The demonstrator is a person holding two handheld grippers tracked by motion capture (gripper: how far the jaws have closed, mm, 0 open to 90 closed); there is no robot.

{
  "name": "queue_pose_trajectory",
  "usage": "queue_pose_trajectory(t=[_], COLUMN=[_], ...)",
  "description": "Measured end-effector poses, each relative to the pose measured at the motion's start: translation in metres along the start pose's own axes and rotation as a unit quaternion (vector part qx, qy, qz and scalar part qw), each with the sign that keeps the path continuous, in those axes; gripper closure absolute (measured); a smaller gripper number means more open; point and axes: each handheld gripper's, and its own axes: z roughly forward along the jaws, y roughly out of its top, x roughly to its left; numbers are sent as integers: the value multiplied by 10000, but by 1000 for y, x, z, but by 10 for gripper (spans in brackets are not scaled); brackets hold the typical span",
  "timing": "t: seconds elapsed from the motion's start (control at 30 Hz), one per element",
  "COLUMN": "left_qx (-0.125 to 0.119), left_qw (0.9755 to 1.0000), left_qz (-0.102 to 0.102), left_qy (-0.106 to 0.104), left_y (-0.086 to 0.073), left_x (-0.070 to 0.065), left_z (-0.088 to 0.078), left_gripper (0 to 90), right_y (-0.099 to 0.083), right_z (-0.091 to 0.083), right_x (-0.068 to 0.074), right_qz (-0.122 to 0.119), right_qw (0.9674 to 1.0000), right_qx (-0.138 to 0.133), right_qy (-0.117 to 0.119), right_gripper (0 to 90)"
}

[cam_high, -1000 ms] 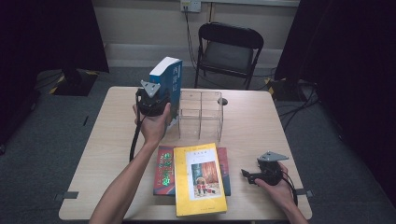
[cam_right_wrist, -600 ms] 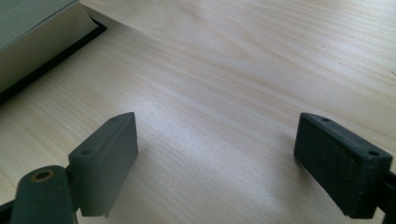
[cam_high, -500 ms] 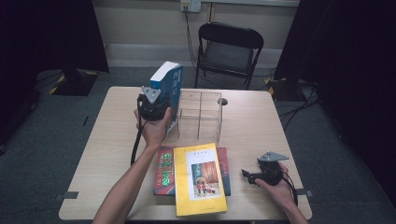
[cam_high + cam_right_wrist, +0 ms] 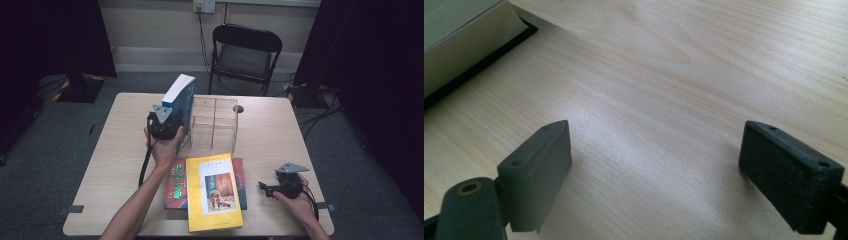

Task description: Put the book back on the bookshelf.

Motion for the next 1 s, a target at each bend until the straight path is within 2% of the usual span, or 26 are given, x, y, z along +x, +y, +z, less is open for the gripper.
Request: queue_pose_trajectory(t=[0.23, 0.57, 0.67, 0.87, 1.0], left_qx=[37, 141, 68, 86, 227], left_qw=[9998, 9993, 9992, 9986, 9981], left_qz=[-77, -88, -73, -11, 100], left_qy=[-198, -325, -380, -522, -572], left_y=[-7, -2, 3, 20, 27], left_x=[10, 13, 14, 16, 17], left_z=[-16, -28, -33, -43, -47], left_gripper=[600, 583, 579, 567, 564], right_y=[0, 0, 0, 0, 0], right_z=[0, 0, 0, 0, 0], right_x=[0, 0, 0, 1, 0], right_qz=[-9, -11, -10, -11, -11], right_qw=[10000, 10000, 10000, 10000, 10000], right_qx=[6, -2, -2, -4, -3], right_qy=[5, -3, -2, -6, -6], right_gripper=[135, 135, 135, 135, 135])
